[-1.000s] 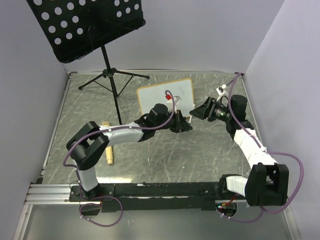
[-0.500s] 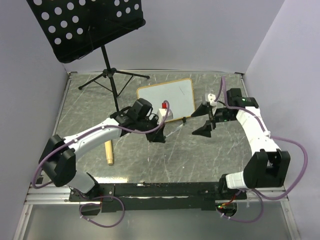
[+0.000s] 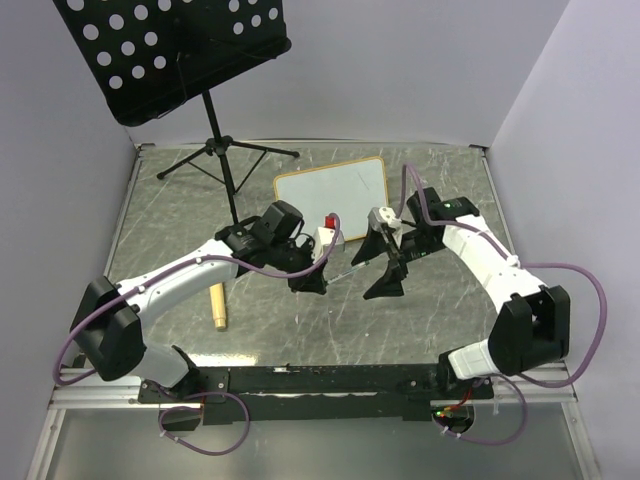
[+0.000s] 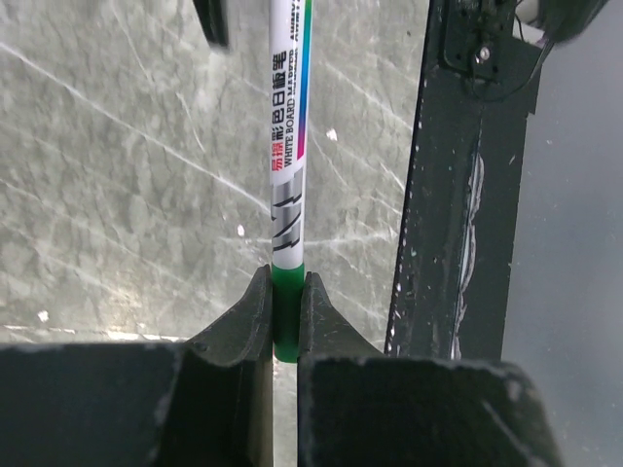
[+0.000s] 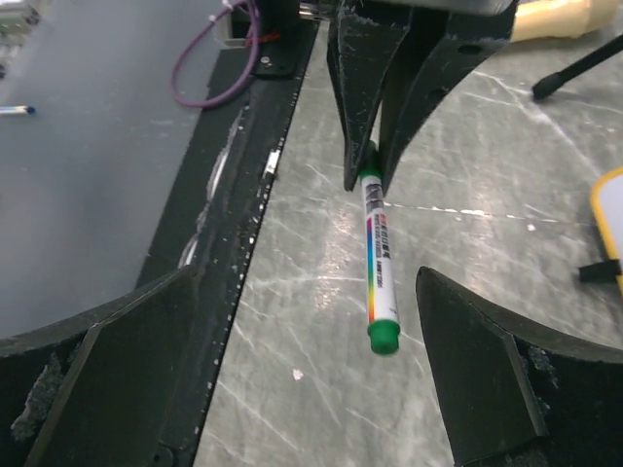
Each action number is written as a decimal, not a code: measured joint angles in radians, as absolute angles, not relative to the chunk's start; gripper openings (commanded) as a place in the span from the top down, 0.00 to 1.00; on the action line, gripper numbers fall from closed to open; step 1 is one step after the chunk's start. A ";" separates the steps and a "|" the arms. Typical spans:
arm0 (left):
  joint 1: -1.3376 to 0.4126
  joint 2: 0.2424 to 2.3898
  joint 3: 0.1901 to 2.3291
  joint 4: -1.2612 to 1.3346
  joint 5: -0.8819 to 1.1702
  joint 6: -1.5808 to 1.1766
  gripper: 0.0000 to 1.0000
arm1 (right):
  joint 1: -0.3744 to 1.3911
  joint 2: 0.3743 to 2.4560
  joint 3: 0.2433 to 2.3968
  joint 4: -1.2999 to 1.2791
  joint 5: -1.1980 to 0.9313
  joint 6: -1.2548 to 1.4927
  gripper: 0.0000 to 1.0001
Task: Write a sentence on the whiteboard
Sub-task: Open the pen cap from the whiteboard marker, then place the pen cap at the center of the board, then pick up the whiteboard from the whiteboard stand.
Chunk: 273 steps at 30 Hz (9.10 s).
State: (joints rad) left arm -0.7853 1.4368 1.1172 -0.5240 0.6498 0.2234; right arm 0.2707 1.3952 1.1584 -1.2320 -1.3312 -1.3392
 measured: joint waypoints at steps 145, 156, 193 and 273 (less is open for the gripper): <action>-0.651 1.348 0.688 -0.040 0.717 -0.241 0.95 | 0.172 1.349 0.997 -0.299 -1.296 -0.188 1.00; -0.585 1.361 0.512 0.212 0.297 -0.595 0.80 | 0.130 1.333 0.976 -0.266 -1.196 -0.150 1.00; -0.206 1.393 0.698 0.369 0.416 -0.515 0.01 | 0.089 1.328 0.976 -0.278 -1.195 -0.173 1.00; -0.281 1.805 0.881 1.141 0.711 -0.908 0.99 | 0.069 1.312 1.016 -0.390 -1.214 -0.257 1.00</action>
State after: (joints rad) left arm -0.2810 1.8046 0.8806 1.1412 0.7113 -0.9081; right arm 0.0689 1.3125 1.0161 -0.3901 -1.2144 -0.2565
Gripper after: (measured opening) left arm 0.055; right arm 0.210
